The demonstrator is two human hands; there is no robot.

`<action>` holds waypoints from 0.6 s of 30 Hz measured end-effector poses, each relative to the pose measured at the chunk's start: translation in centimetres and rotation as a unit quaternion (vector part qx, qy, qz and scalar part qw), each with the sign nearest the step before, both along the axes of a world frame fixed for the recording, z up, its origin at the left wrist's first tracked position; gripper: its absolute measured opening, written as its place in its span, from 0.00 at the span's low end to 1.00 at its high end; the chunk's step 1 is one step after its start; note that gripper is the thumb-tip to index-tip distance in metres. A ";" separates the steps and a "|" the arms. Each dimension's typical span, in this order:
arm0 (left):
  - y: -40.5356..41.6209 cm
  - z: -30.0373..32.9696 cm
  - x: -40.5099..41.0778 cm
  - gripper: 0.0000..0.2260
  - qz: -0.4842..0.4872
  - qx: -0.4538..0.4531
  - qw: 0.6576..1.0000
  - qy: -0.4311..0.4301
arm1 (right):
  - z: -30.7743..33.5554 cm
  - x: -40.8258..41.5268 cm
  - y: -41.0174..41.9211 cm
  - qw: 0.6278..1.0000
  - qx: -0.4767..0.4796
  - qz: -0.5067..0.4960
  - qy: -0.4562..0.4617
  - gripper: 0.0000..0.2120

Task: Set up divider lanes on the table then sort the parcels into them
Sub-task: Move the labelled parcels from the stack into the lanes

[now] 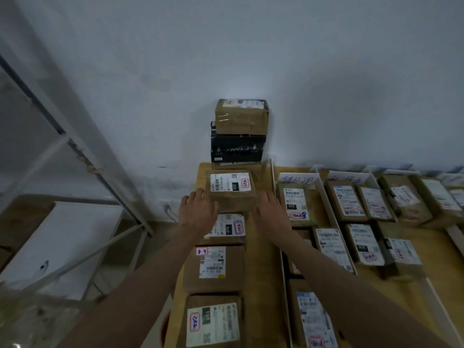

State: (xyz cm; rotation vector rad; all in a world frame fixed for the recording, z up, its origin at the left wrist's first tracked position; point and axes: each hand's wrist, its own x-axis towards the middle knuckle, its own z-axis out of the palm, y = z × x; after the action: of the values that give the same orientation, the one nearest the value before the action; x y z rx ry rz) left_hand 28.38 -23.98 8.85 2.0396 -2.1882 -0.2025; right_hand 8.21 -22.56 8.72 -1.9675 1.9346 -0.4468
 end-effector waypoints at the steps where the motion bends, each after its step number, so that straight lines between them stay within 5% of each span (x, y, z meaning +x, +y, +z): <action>1: -0.4 -0.4 -0.1 0.21 0.002 0.007 1.000 0.008 | -0.3 0.1 -0.7 1.000 0.012 0.003 -0.002 0.14; 7: -1.6 -2.4 -0.1 0.22 0.027 0.042 0.992 0.117 | -2.3 0.5 -3.2 0.993 0.084 0.013 -0.079 0.18; 12: -1.8 -2.1 -0.5 0.22 0.052 0.042 0.962 0.263 | -2.6 1.2 -3.2 0.985 0.057 -0.031 -0.160 0.15; 18: -3.0 -1.1 -0.1 0.19 0.094 0.021 0.948 0.304 | -2.3 2.5 0.1 0.967 0.009 -0.080 -0.241 0.07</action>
State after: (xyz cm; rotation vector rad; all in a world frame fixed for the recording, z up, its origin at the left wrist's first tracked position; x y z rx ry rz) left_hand 28.32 -26.97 7.76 1.8564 -1.6163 -0.7467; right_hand 10.76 -22.48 6.44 -1.5128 1.7696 -0.8559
